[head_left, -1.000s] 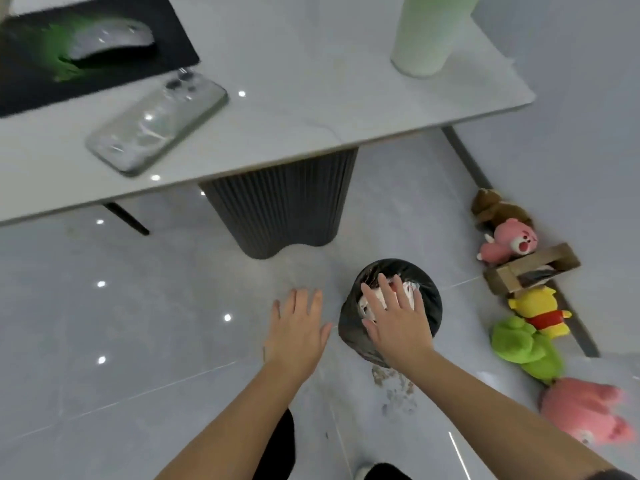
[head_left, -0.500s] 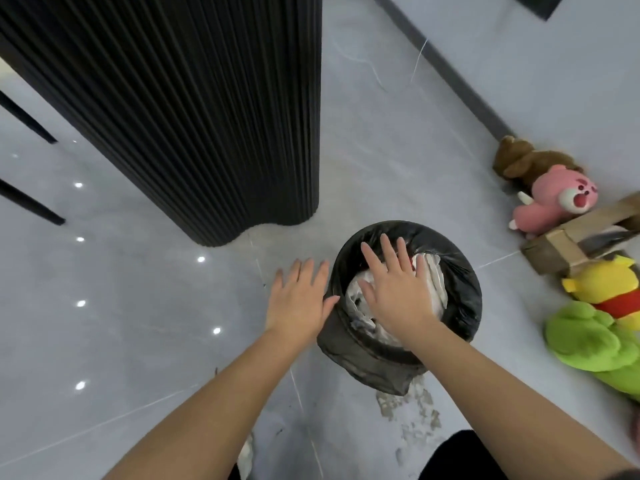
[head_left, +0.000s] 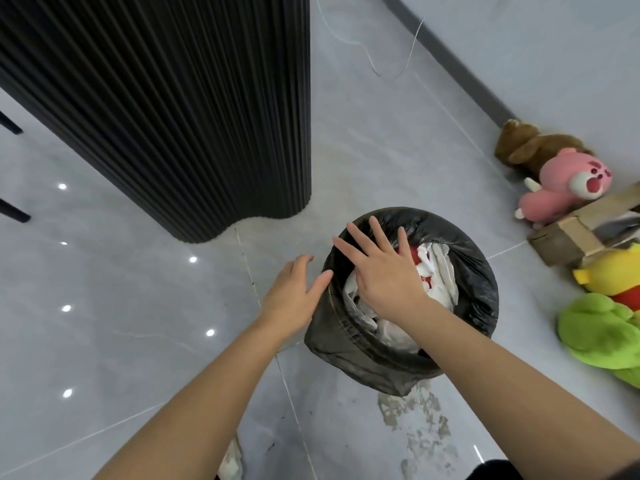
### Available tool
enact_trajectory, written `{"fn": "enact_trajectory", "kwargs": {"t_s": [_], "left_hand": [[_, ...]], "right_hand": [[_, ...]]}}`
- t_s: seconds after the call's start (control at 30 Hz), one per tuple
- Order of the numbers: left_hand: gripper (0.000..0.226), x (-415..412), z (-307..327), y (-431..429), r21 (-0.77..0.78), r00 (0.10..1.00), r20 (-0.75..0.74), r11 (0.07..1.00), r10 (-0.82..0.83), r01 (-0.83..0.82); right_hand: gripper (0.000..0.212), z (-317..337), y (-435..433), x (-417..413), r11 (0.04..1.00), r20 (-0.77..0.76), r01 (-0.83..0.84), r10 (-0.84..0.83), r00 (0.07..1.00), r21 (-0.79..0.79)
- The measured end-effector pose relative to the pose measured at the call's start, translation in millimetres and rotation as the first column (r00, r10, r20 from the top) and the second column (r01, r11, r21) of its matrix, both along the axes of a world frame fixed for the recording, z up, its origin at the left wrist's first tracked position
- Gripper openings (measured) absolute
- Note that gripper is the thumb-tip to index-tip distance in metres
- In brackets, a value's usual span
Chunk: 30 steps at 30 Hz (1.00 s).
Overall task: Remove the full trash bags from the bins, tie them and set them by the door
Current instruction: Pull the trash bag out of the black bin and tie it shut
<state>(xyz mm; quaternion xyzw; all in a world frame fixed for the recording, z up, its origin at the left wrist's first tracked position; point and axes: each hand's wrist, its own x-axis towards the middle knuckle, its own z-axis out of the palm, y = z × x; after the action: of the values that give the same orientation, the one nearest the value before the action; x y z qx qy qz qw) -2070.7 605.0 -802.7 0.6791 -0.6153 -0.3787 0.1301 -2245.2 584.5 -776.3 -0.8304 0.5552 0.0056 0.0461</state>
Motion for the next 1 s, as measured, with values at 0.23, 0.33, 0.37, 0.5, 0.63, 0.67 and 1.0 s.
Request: {"fn": "enact_trajectory", "kwargs": {"t_s": [0.23, 0.33, 0.37, 0.5, 0.63, 0.67, 1.0], "left_hand": [[0.054, -19, 18, 2, 0.790, 0.714, -0.370, 0.605, 0.594, -0.095], [0.039, -17, 24, -3, 0.802, 0.591, -0.453, 0.594, 0.668, -0.057], [0.032, -15, 24, -6, 0.783, 0.545, -0.467, 0.612, 0.696, -0.111], [0.011, -7, 28, -18, 0.423, 0.534, -0.545, 0.762, 0.646, -0.490], [0.011, -8, 46, -18, 0.026, 0.706, -0.608, 0.898, 0.363, -0.439], [0.014, -11, 50, -17, -0.040, 0.734, -0.611, 0.914, 0.297, -0.403], [0.014, -9, 40, -9, -0.246, 0.994, -0.026, 0.964, 0.102, -0.105]], "right_hand": [[0.064, 7, -1, 1, 1.000, -0.068, -0.021, 0.021, 0.997, 0.004], [0.060, 11, -3, 2, 0.999, -0.074, -0.034, 0.035, 0.997, 0.013], [0.056, 13, -4, 2, 0.999, -0.065, -0.041, 0.041, 0.997, 0.005], [0.037, 17, -15, 10, 0.999, 0.022, -0.040, 0.040, 0.999, 0.006], [0.043, 21, -37, 25, 0.992, 0.221, -0.003, -0.025, 0.975, 0.123], [0.048, 22, -43, 28, 0.987, 0.256, -0.017, -0.025, 0.966, 0.160], [0.030, 33, -86, 4, 0.999, 0.211, 0.025, -0.034, 0.977, 0.048]]}}
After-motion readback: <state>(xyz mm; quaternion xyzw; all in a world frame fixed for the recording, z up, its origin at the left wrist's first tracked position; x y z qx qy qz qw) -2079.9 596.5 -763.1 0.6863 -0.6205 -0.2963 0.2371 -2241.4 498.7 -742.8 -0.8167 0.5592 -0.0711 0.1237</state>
